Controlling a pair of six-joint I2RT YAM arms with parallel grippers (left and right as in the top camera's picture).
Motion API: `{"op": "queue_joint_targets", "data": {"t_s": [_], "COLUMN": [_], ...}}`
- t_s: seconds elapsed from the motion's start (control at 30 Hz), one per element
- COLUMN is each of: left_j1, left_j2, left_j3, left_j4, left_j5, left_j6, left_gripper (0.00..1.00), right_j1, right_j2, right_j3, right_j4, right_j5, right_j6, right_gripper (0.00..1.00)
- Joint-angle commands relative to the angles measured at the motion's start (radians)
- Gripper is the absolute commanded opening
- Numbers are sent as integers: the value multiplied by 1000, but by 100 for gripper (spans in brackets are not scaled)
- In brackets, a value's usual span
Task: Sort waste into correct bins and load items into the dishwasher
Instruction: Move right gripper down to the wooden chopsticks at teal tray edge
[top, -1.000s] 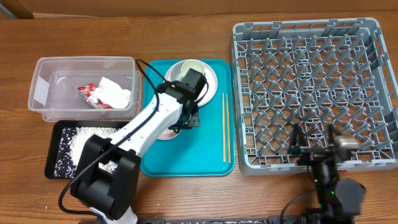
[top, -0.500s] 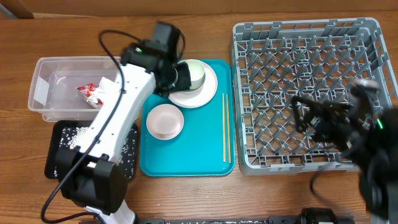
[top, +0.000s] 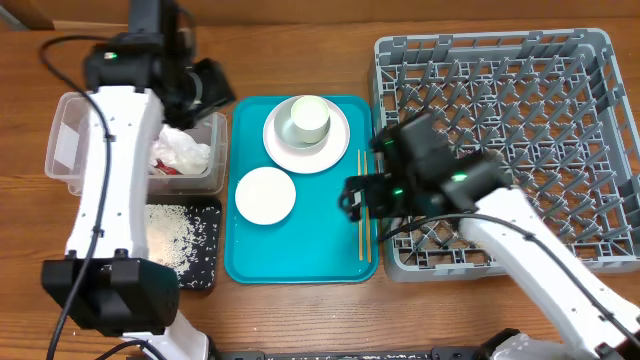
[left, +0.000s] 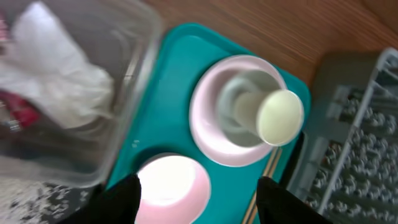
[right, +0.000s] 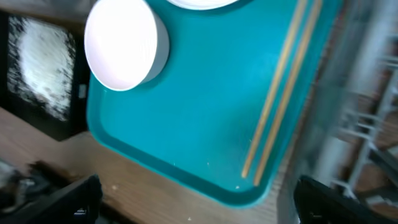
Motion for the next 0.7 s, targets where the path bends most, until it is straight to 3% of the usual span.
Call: {"op": "queue_joint_targets", "data": {"t_s": [0.0, 0.13, 0.47, 0.53, 0.63, 0.67], "left_j1": [52, 80, 79, 79, 79, 79], "left_j2": [1, 1, 1, 1, 1, 1], "left_j3": [15, 15, 15, 15, 15, 15], "left_j4": [-16, -18, -18, -18, -18, -18], "left_j5": [-9, -16, -21, -21, -21, -21], "left_j6": [9, 9, 9, 9, 9, 9], "left_gripper": [100, 100, 100, 100, 100, 100], "right_j1": [82, 138, 142, 142, 144, 145], "right_j2": [31, 60, 61, 61, 66, 70], "right_j3": [27, 27, 27, 27, 26, 26], "right_j4": [43, 99, 146, 153, 171, 175], "right_j5": [152, 225, 178, 201, 241, 252], "right_j6": [27, 28, 16, 28, 136, 161], "right_gripper": [100, 100, 100, 73, 19, 11]}}
